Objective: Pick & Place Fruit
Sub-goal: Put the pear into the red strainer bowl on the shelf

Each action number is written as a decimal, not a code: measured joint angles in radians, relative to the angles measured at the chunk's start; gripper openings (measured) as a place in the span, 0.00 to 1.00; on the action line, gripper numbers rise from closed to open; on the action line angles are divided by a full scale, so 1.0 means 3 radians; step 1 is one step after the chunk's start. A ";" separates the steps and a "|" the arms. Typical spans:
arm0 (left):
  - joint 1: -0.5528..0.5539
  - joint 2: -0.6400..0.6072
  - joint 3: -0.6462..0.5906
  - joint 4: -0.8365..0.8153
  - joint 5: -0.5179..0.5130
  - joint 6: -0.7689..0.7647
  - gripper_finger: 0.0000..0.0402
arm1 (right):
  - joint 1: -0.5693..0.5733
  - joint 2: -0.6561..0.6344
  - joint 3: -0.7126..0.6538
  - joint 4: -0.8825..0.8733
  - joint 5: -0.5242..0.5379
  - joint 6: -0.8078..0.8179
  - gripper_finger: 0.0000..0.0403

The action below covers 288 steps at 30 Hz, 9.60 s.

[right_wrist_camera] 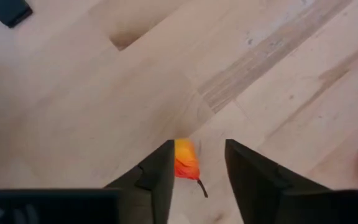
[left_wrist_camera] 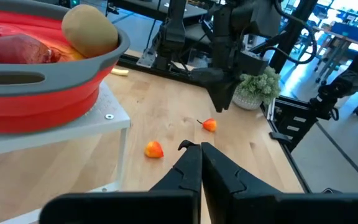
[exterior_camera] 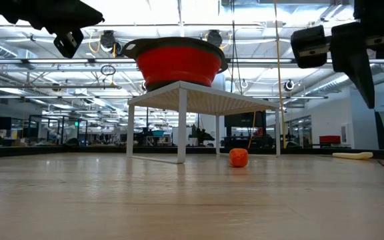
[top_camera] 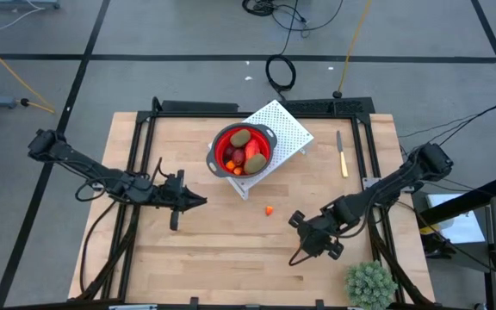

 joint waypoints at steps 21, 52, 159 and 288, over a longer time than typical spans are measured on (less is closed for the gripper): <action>0.0000 0.0000 0.0000 0.0033 -0.0001 -0.0006 0.04 | 0.0000 0.0053 -0.0396 0.0398 -0.0089 -0.0149 0.55; 0.0000 0.0000 0.0000 0.0221 -0.0013 -0.0077 0.05 | -0.0009 0.0053 -0.0849 0.1051 -0.0089 -0.0022 0.32; -0.0010 0.1058 0.1058 0.0997 -0.0104 -0.0749 0.53 | -0.0915 -0.0668 -0.0607 0.4045 0.0684 -0.0372 0.26; 0.0701 0.2413 0.2286 0.0547 0.0249 -0.1647 0.23 | -0.0221 -0.0667 -0.0608 0.3954 0.2372 -0.1907 0.45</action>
